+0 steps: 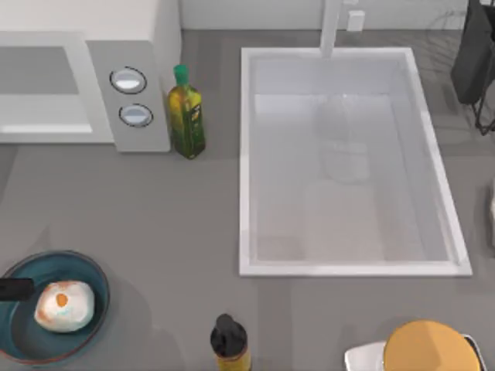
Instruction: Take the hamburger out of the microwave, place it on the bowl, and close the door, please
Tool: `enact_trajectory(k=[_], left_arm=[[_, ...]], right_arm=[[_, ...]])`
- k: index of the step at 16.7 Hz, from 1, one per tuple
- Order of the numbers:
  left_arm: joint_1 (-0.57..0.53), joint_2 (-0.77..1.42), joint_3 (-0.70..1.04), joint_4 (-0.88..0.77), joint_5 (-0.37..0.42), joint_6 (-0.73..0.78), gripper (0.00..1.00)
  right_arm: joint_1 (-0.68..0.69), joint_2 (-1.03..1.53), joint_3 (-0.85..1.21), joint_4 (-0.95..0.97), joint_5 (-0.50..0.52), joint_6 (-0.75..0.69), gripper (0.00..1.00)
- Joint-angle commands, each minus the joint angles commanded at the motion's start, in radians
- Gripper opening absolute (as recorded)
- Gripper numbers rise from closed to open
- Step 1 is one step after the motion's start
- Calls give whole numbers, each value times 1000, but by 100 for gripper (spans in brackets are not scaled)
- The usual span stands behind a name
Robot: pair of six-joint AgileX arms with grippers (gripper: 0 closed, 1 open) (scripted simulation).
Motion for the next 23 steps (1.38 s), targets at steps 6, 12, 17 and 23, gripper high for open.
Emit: enact_trajectory(k=[6, 12, 17, 23], left_arm=[[-213, -97, 19, -116, -213, -2, 0], [-221, -95, 21, -119, -221, -2, 0], [-218, 22, 98, -82, -219, 0, 0], [-235, 28, 101, -79, -235, 0, 0]], right_arm=[[0, 0, 0, 0, 0, 0, 100], [0, 0, 0, 0, 0, 0, 100], [0, 0, 0, 0, 0, 0, 100], [0, 0, 0, 0, 0, 0, 100]])
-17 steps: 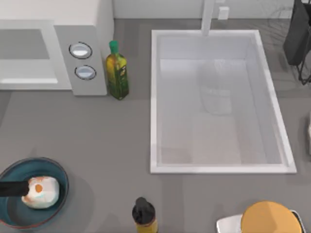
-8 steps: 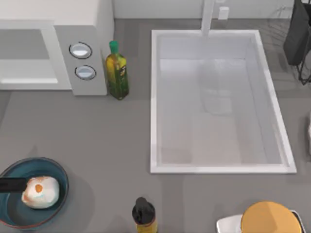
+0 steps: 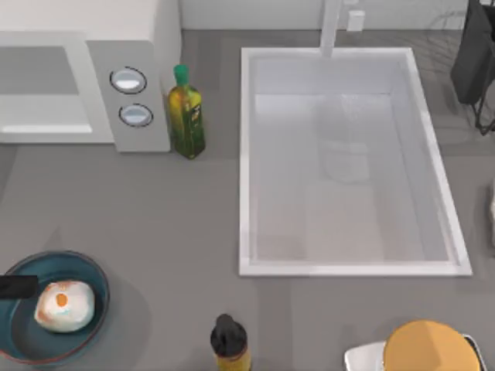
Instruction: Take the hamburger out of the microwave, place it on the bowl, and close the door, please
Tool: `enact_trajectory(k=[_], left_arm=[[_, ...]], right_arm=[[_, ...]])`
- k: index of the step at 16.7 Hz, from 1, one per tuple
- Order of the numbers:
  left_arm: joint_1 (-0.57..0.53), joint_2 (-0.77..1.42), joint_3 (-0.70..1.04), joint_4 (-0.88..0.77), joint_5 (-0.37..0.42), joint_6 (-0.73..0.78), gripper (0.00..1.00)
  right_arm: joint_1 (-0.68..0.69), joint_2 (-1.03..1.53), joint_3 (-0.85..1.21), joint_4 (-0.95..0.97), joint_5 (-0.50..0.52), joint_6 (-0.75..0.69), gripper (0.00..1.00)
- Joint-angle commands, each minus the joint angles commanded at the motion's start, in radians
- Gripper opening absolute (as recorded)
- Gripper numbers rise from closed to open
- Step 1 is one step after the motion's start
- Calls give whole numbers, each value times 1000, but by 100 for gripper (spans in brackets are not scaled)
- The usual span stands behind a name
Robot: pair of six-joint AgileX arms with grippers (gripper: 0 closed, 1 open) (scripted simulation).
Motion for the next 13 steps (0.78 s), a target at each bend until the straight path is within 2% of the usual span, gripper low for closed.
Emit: enact_trajectory(k=[2, 7, 9, 13], left_arm=[[-60, 7, 3, 4, -60, 0, 0], [-273, 33, 6, 27, -273, -1, 0], [-305, 39, 5, 33, -305, -2, 0], [-303, 36, 4, 32, -303, -2, 0]], right_arm=[[0, 0, 0, 0, 0, 0, 100], [0, 0, 0, 0, 0, 0, 100], [0, 0, 0, 0, 0, 0, 100], [0, 0, 0, 0, 0, 0, 100]])
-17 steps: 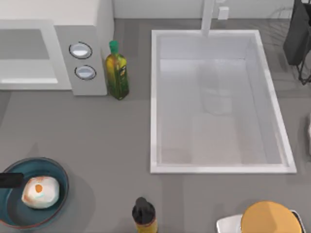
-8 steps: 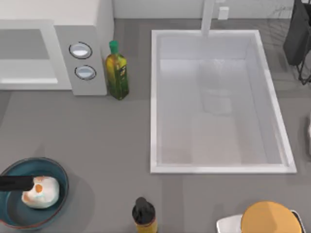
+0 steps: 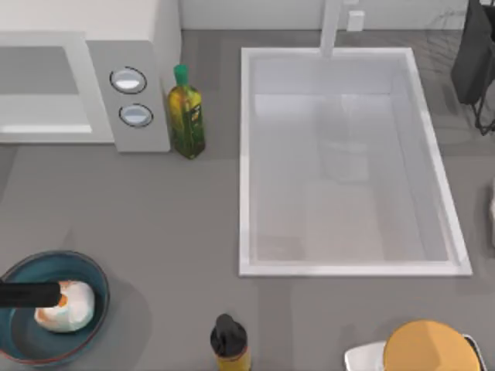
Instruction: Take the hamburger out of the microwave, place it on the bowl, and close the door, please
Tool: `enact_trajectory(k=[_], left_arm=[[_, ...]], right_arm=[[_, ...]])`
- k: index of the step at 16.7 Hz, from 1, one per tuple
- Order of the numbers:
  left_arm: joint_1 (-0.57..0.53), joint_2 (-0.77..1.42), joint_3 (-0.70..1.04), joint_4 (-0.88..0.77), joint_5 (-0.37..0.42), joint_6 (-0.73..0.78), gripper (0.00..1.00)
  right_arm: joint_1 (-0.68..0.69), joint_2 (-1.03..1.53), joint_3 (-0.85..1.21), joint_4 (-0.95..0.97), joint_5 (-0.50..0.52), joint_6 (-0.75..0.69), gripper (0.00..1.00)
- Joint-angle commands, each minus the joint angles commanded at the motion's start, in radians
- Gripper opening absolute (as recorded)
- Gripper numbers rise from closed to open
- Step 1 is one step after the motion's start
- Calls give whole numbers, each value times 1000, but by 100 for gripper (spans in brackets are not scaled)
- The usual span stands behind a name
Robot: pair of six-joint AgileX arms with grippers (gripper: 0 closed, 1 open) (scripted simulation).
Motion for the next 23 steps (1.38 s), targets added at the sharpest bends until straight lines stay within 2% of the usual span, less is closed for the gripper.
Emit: enact_trajectory(k=[3, 7, 11, 19, 23], left_arm=[[28, 27, 18, -8, 25, 18, 0], [190, 181, 122, -52, 165, 120, 0], [461, 436, 297, -132, 387, 279, 0], [1116, 1094, 776, -370, 899, 637, 0], [1405, 1413, 1014, -498, 1115, 785, 0]], right_arm=[[0, 0, 0, 0, 0, 0, 100], [0, 0, 0, 0, 0, 0, 100], [0, 0, 0, 0, 0, 0, 100], [0, 0, 0, 0, 0, 0, 100], [0, 0, 0, 0, 0, 0, 100]])
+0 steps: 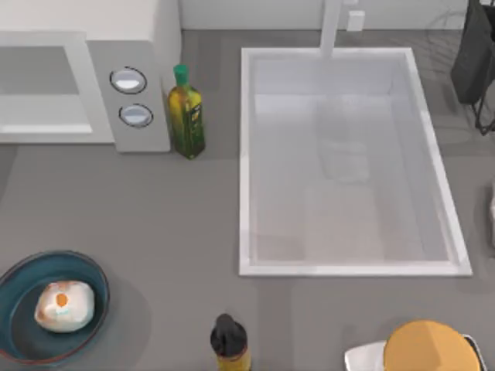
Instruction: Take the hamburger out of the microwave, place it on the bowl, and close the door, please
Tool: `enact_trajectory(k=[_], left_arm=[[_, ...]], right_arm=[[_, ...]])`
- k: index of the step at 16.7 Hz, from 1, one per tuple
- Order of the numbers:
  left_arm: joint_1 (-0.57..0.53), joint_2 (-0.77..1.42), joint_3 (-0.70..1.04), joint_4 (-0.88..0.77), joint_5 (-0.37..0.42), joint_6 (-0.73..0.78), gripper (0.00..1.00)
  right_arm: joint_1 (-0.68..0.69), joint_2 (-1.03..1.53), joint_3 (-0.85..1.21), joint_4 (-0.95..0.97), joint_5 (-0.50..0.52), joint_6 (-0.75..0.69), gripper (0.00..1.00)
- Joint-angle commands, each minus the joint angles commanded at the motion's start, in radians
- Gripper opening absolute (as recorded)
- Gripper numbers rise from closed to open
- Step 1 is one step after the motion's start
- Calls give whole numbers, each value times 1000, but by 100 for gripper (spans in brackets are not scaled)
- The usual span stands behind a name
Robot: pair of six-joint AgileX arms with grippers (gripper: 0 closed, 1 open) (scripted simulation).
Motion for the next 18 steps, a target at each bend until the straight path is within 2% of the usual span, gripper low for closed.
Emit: enact_trajectory(k=[4, 7, 14, 18], left_arm=[[212, 241, 184, -102, 152, 102, 0], [295, 337, 258, -144, 210, 140, 0], [302, 347, 262, -144, 214, 145, 0], [304, 385, 180, -30, 216, 147, 0]], right_arm=[[0, 0, 0, 0, 0, 0, 100], [0, 0, 0, 0, 0, 0, 100], [0, 0, 0, 0, 0, 0, 100], [0, 0, 0, 0, 0, 0, 100]])
